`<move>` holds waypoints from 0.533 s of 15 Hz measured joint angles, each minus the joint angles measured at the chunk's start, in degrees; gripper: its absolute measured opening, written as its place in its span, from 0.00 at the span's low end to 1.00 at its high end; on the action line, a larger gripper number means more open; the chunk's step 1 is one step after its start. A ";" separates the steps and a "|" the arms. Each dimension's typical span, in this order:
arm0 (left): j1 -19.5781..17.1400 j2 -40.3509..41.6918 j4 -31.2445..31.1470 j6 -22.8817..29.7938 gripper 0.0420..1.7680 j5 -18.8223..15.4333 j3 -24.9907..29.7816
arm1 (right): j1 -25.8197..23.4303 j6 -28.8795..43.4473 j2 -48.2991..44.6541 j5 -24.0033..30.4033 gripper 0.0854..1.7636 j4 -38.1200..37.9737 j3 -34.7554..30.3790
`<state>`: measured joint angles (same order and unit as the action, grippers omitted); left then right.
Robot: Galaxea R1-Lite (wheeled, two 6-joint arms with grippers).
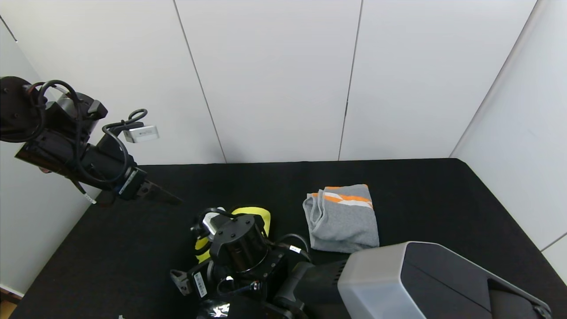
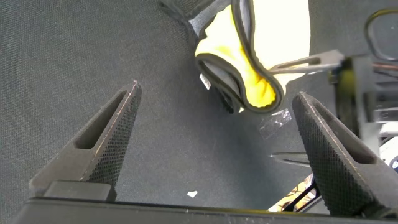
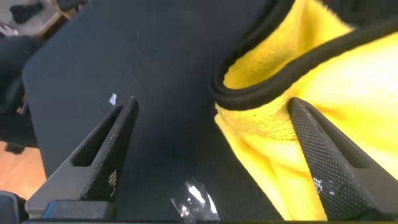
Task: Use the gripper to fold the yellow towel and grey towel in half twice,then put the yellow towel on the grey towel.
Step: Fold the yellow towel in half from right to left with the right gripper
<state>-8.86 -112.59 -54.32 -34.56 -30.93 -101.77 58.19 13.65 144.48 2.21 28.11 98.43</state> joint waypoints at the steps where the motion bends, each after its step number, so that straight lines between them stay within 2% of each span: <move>1: 0.00 0.02 0.00 0.00 0.97 0.00 0.01 | -0.17 0.63 -0.60 0.00 0.97 -0.34 -0.05; 8: 0.00 0.07 0.00 0.02 0.97 0.00 -0.02 | -0.63 7.77 -8.77 -0.55 0.97 -14.51 -0.35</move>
<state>-8.86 -112.52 -54.32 -34.54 -30.93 -101.79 57.55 21.42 135.72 1.66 13.60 98.07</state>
